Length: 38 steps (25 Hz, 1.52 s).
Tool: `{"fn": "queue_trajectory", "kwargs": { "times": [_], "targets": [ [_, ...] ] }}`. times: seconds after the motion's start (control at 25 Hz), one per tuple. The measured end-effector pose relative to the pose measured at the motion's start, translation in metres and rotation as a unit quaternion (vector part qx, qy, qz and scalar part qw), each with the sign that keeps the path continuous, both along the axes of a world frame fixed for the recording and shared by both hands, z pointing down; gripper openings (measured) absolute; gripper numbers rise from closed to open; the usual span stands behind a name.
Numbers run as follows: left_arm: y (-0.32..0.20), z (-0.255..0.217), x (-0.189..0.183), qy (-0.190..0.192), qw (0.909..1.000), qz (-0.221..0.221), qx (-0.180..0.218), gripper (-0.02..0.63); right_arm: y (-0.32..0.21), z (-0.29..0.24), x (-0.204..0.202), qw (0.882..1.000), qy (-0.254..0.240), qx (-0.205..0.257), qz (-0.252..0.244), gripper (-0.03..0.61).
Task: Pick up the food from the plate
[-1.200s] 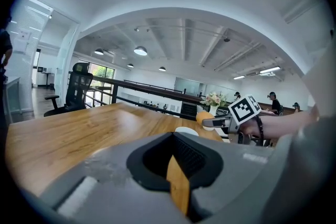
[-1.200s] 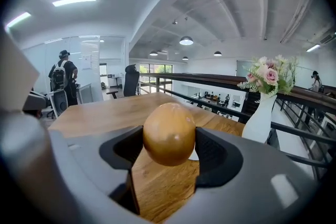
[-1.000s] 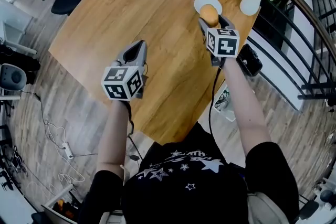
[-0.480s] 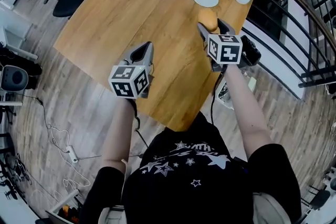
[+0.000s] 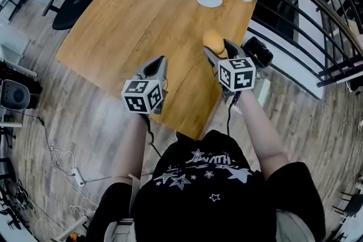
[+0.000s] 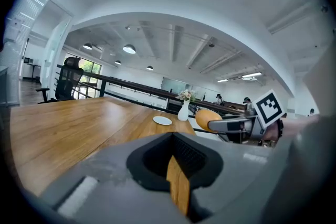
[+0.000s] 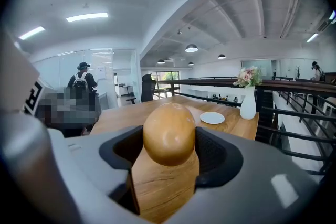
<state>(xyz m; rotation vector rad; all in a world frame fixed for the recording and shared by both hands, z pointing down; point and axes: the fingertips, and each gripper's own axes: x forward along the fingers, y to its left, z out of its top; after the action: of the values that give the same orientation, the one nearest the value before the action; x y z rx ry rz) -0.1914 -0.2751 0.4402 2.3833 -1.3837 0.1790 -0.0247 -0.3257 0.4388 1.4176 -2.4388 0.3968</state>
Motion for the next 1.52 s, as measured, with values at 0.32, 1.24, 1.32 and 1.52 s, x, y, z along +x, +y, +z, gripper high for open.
{"fn": "queue_trajectory", "kwargs": {
  "times": [0.32, 1.24, 1.32, 1.52],
  "targets": [
    [0.038, -0.006, 0.031, -0.004, 0.9998, -0.021, -0.002, -0.002, 0.049, -0.003, 0.020, 0.999, -0.030, -0.004, -0.028, 0.311],
    [0.208, 0.004, 0.142, -0.010, 0.9994, -0.034, -0.006, -0.002, 0.224, 0.013, 0.120, 0.998, -0.036, 0.002, -0.061, 0.311],
    [0.216, 0.003, 0.148, -0.010, 0.9993, -0.035, -0.005, -0.002, 0.232, 0.012, 0.127, 0.997, -0.036, 0.001, -0.061, 0.311],
    [0.234, -0.004, 0.155, -0.013, 0.9991, -0.040, -0.001, -0.002, 0.247, 0.004, 0.139, 0.997, -0.037, 0.009, -0.064, 0.311]
  ]
}}
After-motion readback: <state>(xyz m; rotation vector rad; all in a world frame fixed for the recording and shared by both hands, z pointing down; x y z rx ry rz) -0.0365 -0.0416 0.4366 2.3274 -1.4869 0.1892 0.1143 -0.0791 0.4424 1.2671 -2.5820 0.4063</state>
